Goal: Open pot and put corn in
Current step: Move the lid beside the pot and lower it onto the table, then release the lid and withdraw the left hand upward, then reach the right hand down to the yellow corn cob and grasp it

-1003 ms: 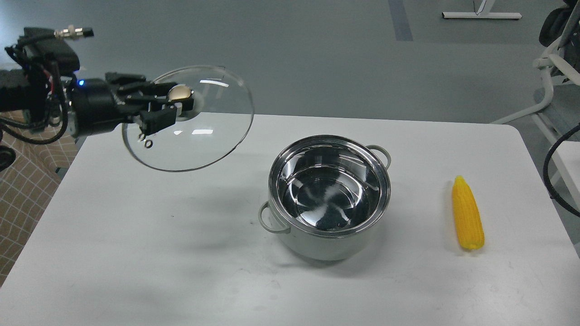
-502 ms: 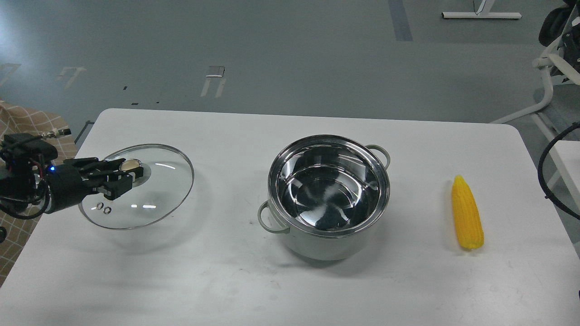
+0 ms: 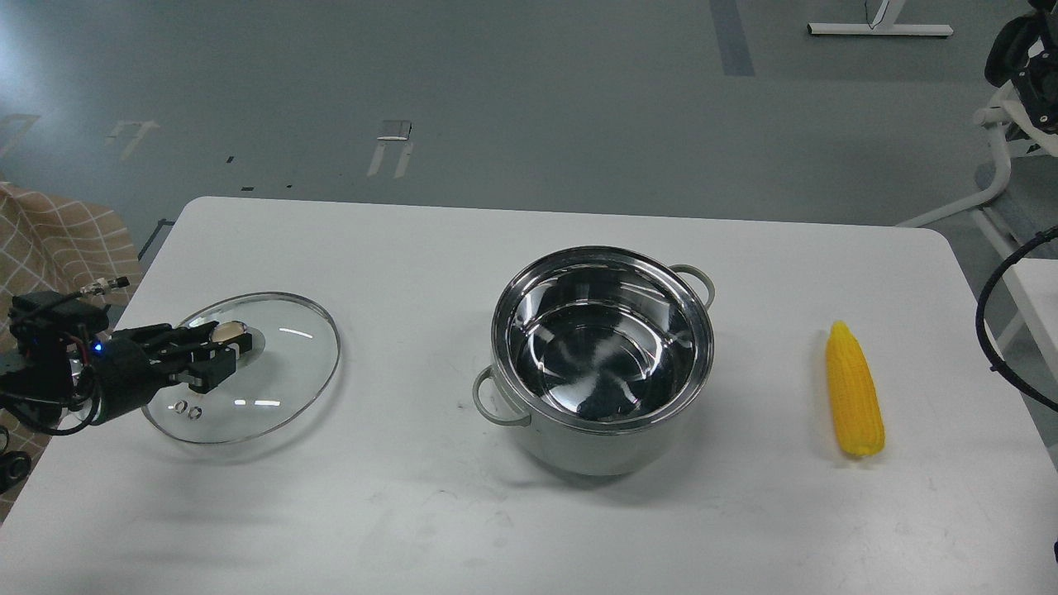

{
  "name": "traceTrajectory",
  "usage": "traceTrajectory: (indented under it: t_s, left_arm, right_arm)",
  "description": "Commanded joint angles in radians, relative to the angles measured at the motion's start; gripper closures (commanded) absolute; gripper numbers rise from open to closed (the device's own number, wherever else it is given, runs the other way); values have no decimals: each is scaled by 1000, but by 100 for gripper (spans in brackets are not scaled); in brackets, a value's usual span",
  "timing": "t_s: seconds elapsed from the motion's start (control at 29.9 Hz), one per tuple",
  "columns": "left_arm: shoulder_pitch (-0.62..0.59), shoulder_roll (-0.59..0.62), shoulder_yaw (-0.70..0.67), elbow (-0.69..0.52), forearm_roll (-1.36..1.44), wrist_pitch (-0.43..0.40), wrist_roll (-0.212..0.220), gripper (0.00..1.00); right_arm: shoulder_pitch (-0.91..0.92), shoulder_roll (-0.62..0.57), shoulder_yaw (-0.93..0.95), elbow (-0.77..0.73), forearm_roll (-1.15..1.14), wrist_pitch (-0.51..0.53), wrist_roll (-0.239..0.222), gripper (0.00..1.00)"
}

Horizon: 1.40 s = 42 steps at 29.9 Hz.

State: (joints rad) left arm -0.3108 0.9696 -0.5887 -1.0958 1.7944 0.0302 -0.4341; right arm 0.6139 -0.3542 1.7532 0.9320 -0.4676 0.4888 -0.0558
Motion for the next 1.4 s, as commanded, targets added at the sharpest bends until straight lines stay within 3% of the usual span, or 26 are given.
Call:
traceTrajectory:
  t_s: [0.0, 0.37, 0.54, 0.64, 0.84, 0.94, 1.07, 1.14, 1.37]
  left_arm:
    - [1, -3, 0, 2, -3, 2, -3, 33]
    - [-16, -2, -22, 1, -13, 5, -25, 19]
    - [-111, 3, -68, 4, -183, -6, -25, 16]
    - [-238, -6, -72, 54, -372, -12, -25, 13]
    - [-443, -147, -76, 207, -714, -159, -25, 4]
    - [-539, -253, -80, 305, -985, -171, -25, 4]
    - [-590, -305, -88, 330, -1311, -208, -25, 3]
    - [-622, -333, -112, 329, -1519, -269, -25, 3]
    - [-625, -390, -315, 329, -1672, -386, -15, 3]
  right_arm:
    - [-2, 1, 0, 1, 0, 0, 1, 0]
    - [-19, -14, -9, 2, -16, 0, -3, 0]
    - [-46, -178, -181, 63, -152, 0, -1, 0]
    - [-49, -273, -283, 139, -239, 0, 1, 0]
    - [-62, -428, -404, 215, -503, 0, 2, 0]
    - [-69, -495, -466, 289, -670, 0, 28, 0]
    - [-115, -549, -518, 410, -830, 0, 50, 0]
    - [-157, -574, -541, 476, -995, 0, 62, 0]
    - [-255, -528, -623, 495, -1138, 0, 56, 0]
